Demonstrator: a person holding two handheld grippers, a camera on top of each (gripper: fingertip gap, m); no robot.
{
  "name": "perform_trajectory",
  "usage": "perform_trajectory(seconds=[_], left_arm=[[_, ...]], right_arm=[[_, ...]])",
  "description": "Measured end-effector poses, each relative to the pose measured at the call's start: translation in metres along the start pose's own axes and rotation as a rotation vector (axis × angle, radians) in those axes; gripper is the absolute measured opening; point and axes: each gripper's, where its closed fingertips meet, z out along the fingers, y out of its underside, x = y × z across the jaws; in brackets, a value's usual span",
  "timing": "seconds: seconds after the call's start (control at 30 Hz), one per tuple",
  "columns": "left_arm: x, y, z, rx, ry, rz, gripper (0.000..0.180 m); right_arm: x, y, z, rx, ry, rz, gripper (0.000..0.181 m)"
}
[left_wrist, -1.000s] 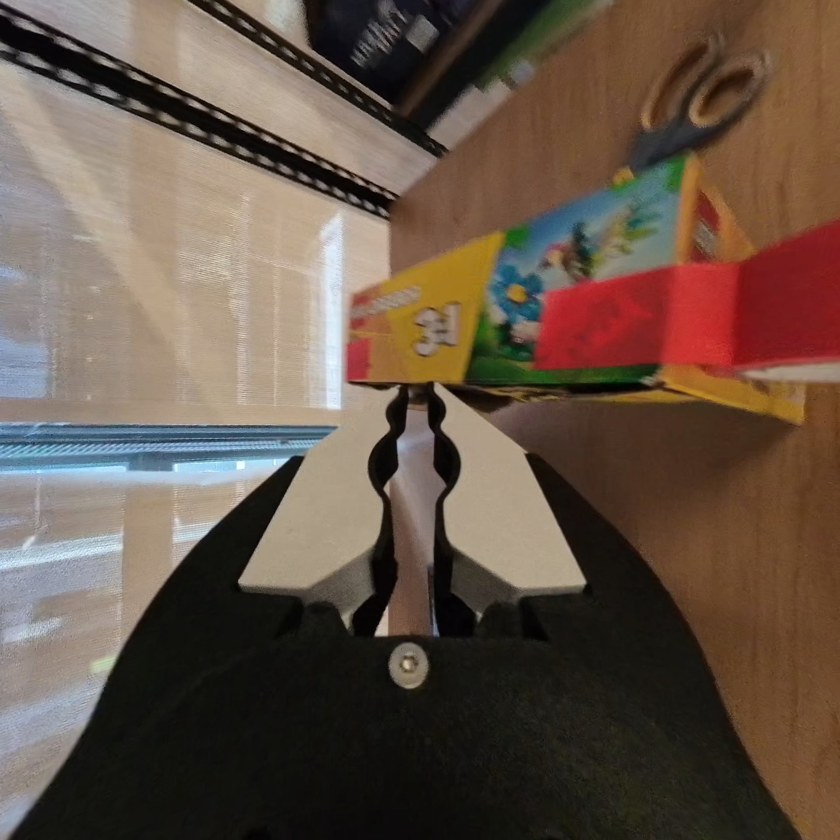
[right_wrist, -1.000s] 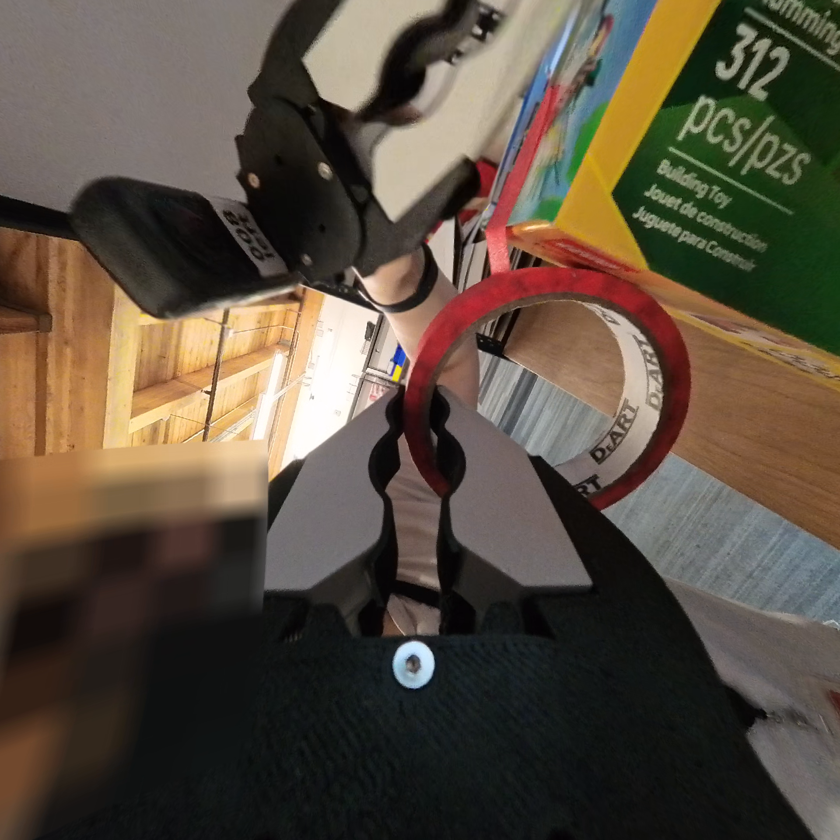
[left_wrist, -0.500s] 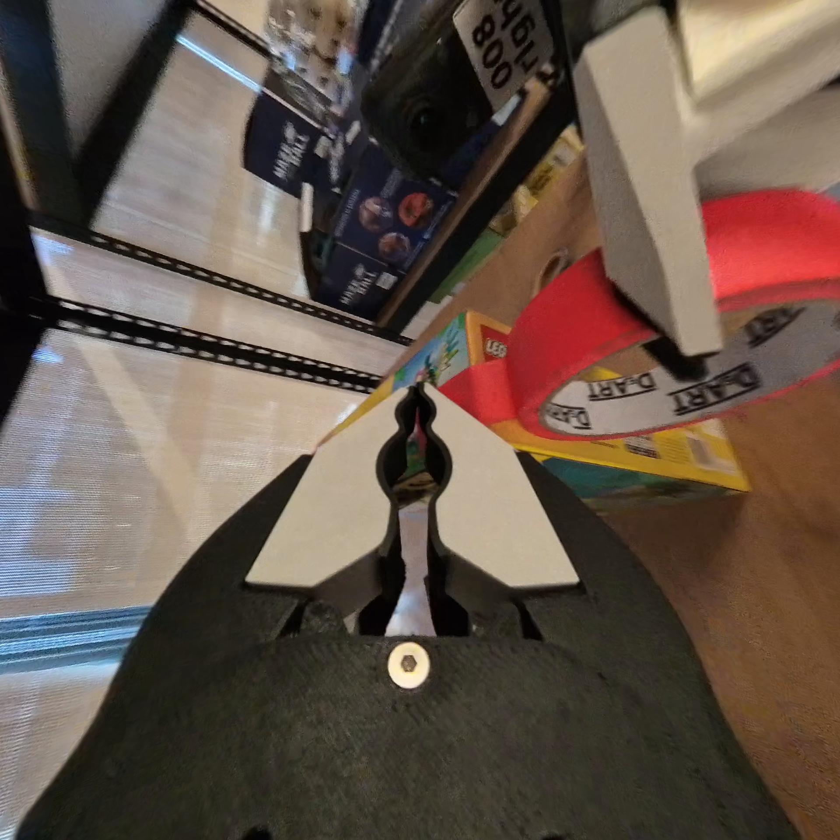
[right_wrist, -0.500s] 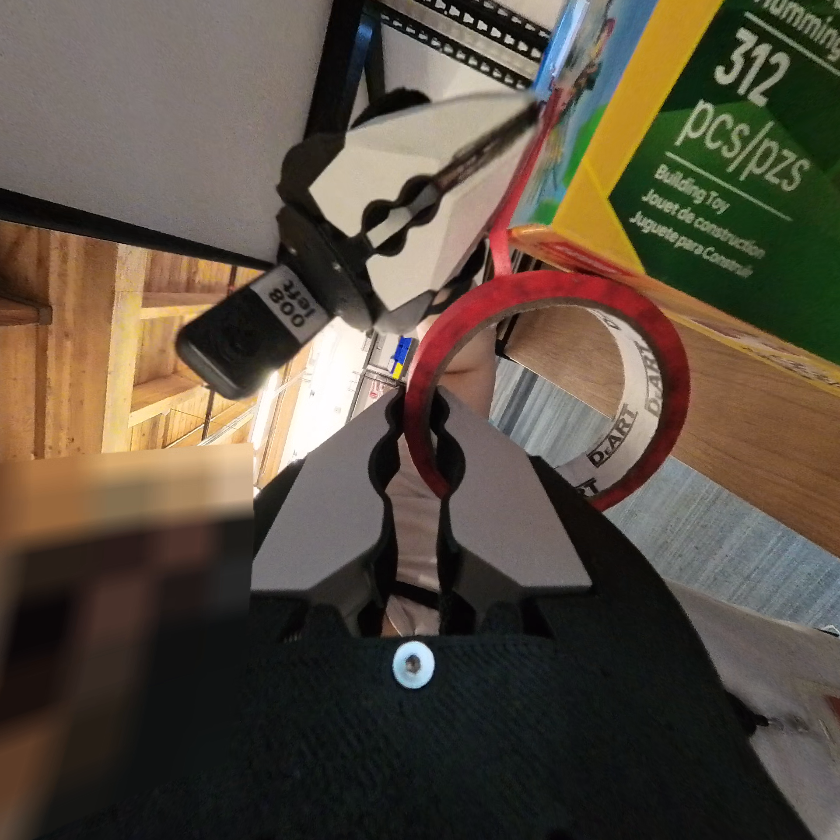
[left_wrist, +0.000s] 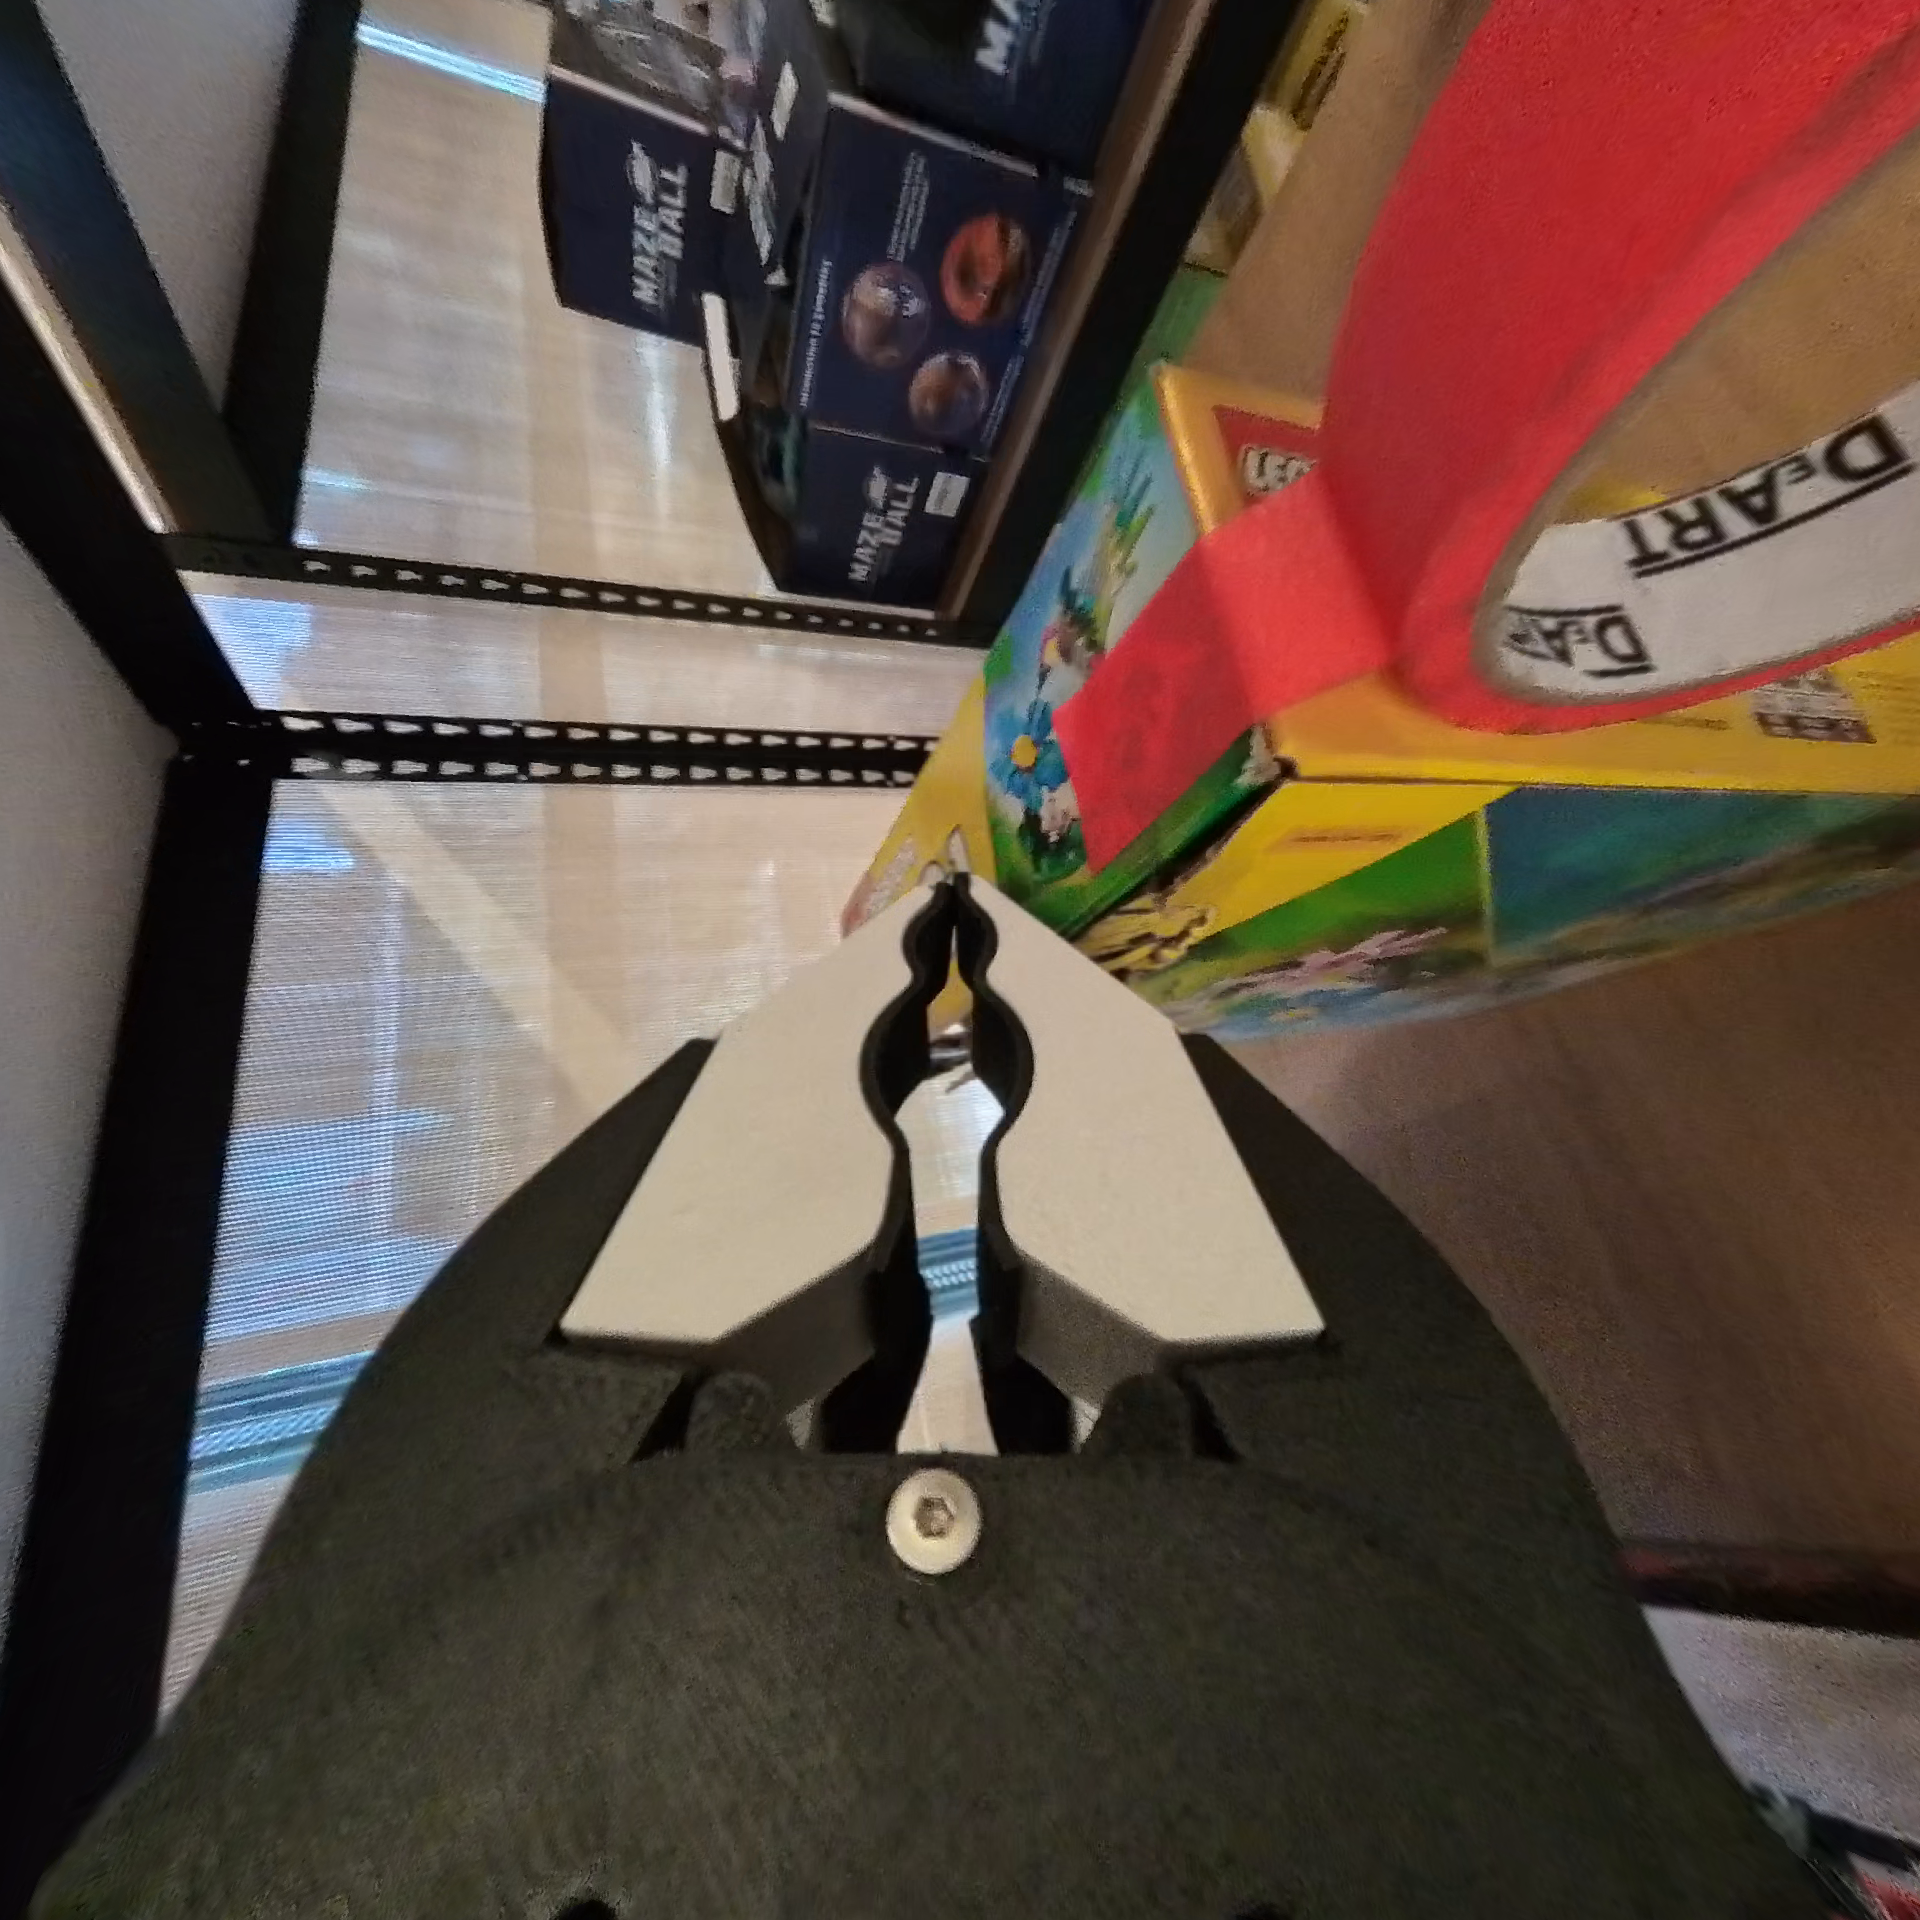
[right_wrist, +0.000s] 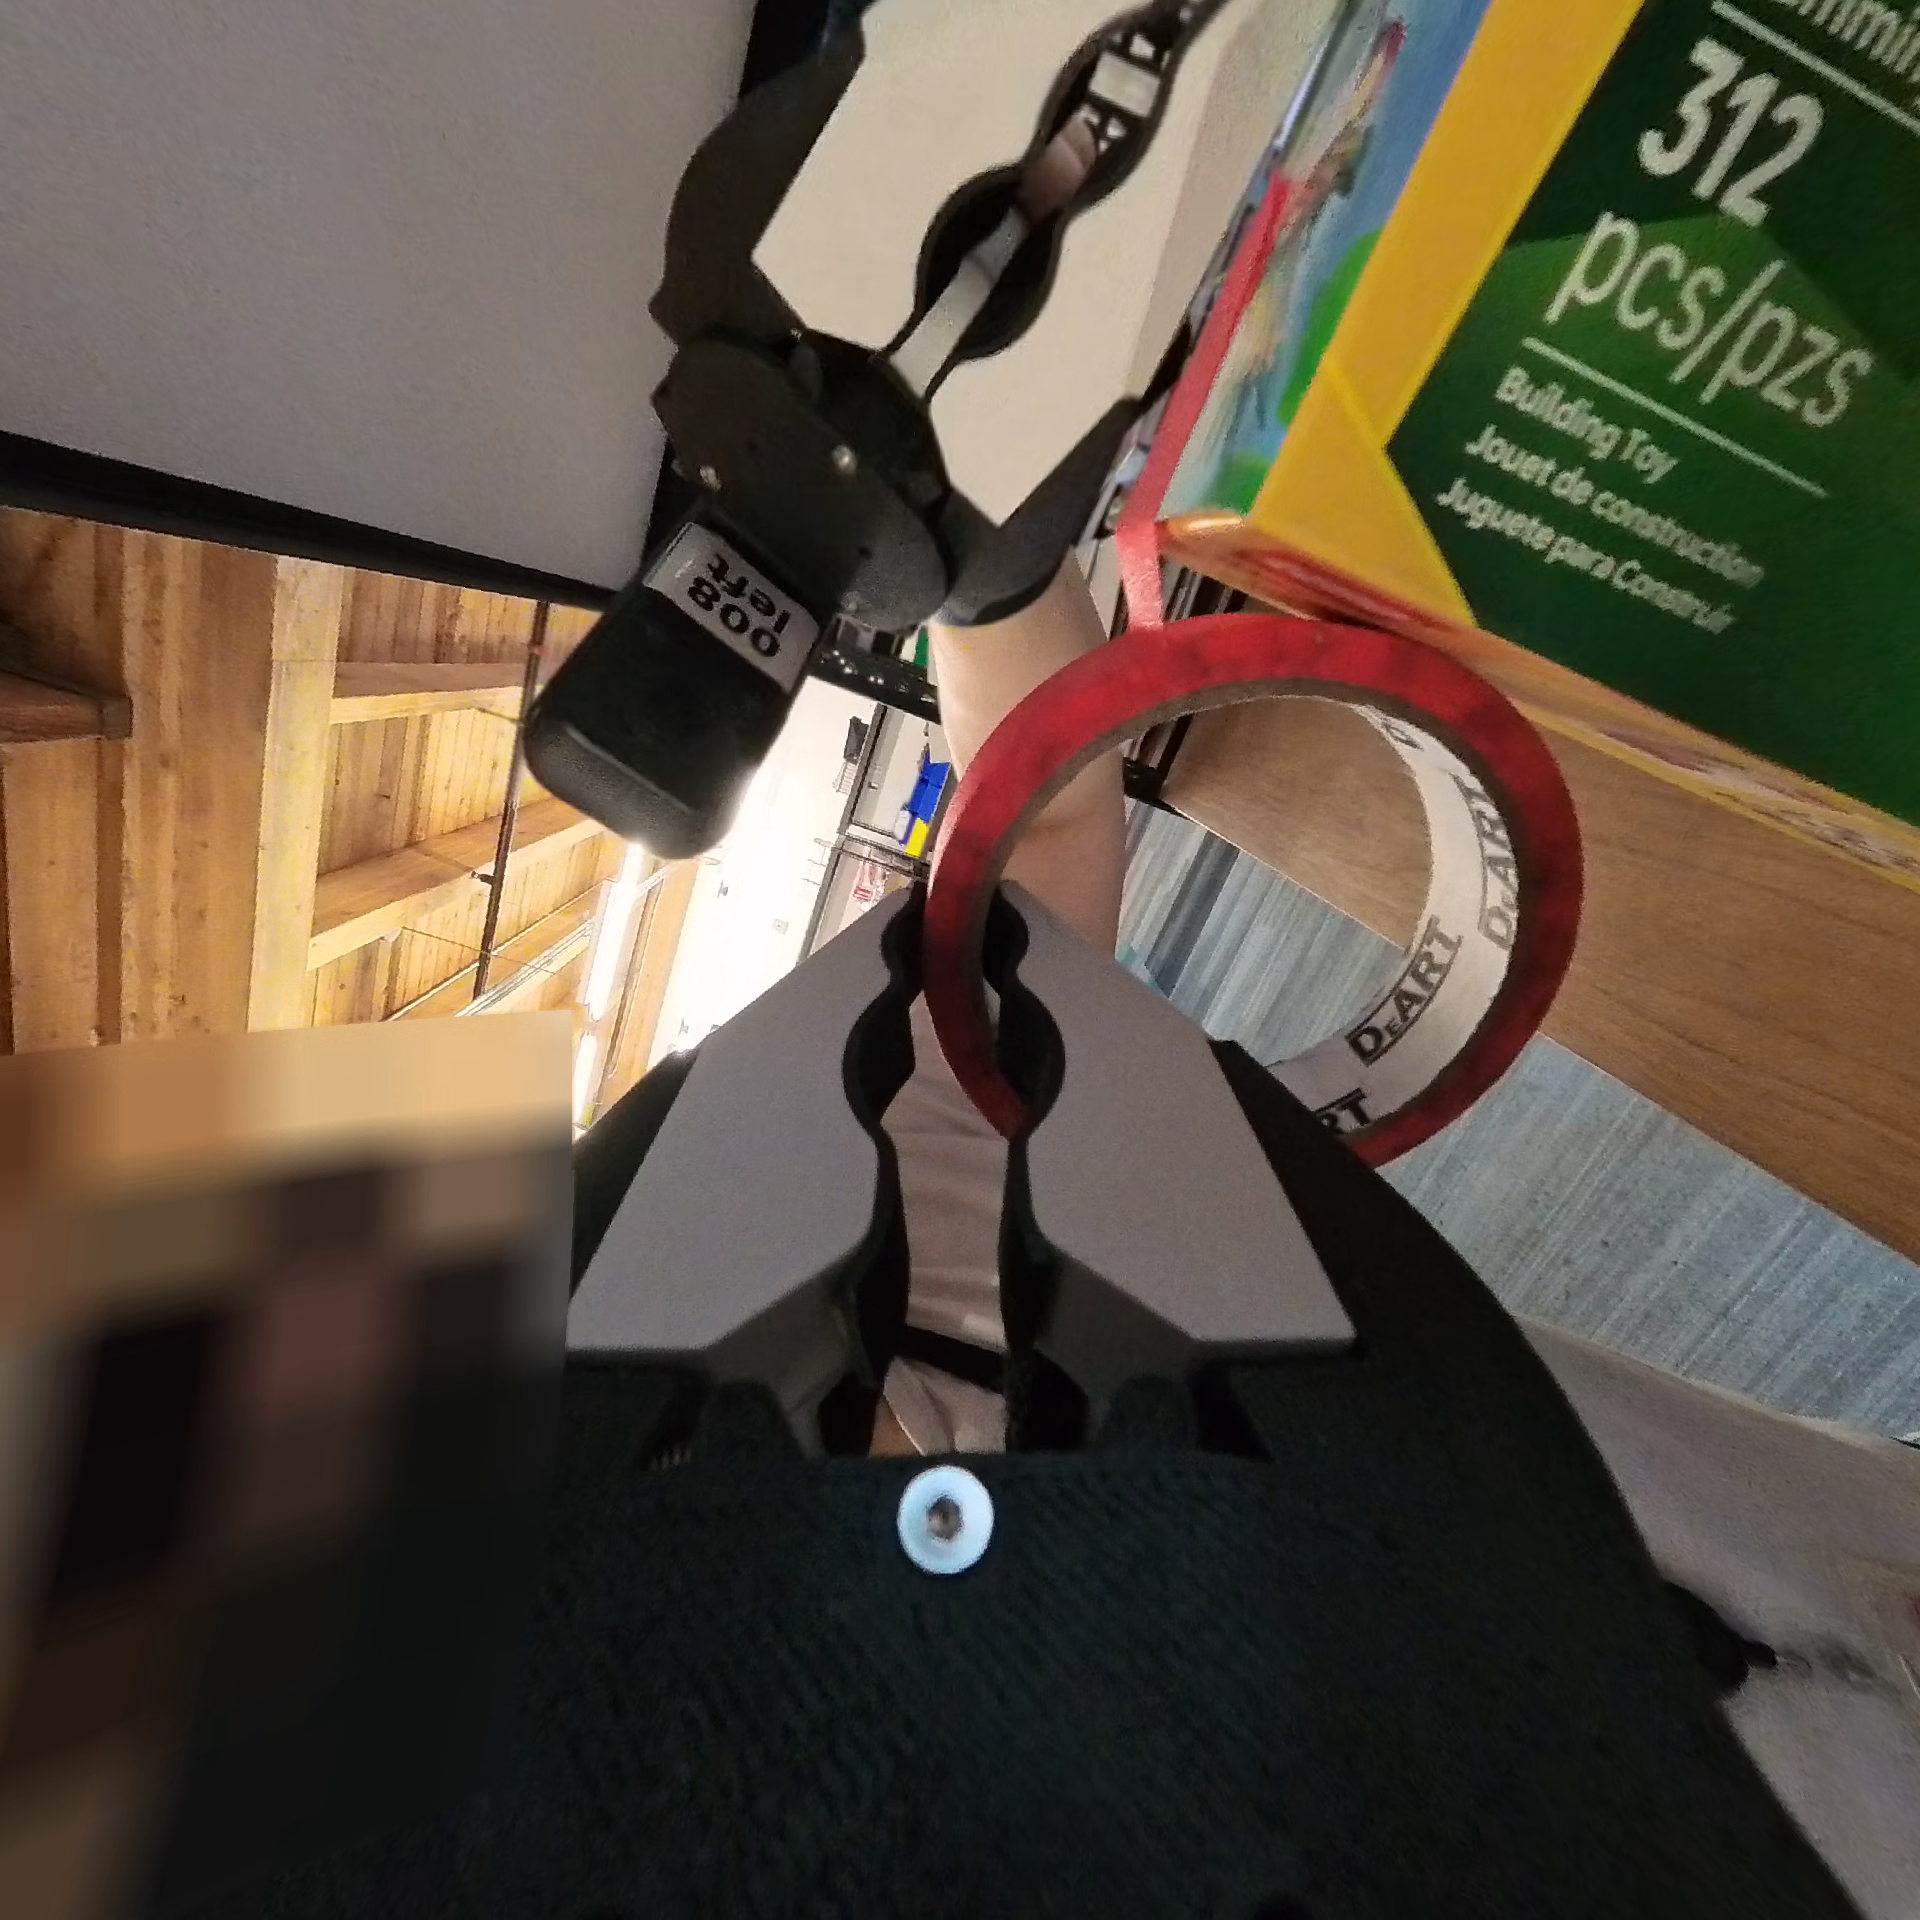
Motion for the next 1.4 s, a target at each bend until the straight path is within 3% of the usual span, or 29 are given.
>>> perform_trajectory(seconds=[0.17,0.3,0.43,0.57,0.77,0.97,1.1,1.27,1.4], left_arm=[[0.012,-0.043,-0.015,0.228,0.089,-0.060,0.000],[0.010,-0.040,-0.002,0.191,0.033,0.064,0.000],[0.011,-0.041,0.001,0.208,0.090,-0.007,0.000],[0.016,-0.054,-0.011,0.307,0.043,0.086,0.000],[0.011,-0.037,-0.009,0.309,-0.007,0.091,0.000],[0.011,-0.029,-0.004,0.223,0.017,0.119,0.000],[0.018,-0.055,-0.013,0.302,0.041,0.182,0.000],[0.011,-0.042,0.004,0.232,0.045,0.239,0.000],[0.008,-0.041,0.007,0.253,0.017,0.235,0.000]], right_arm=[[0.000,-0.001,-0.003,0.000,-0.006,0.002,0.008],[0.001,0.000,-0.002,-0.005,-0.004,0.009,0.008],[0.000,-0.001,-0.002,-0.003,-0.005,0.001,0.008],[0.001,0.000,-0.001,-0.010,-0.010,0.010,0.008],[0.001,0.000,-0.001,-0.021,-0.013,0.007,0.008],[0.001,0.000,0.002,-0.035,-0.024,0.012,0.007],[0.001,0.000,0.001,-0.043,-0.026,0.012,0.007],[0.001,0.000,0.000,-0.045,-0.035,0.019,0.008],[0.001,0.000,-0.001,-0.043,-0.036,0.015,0.008]])
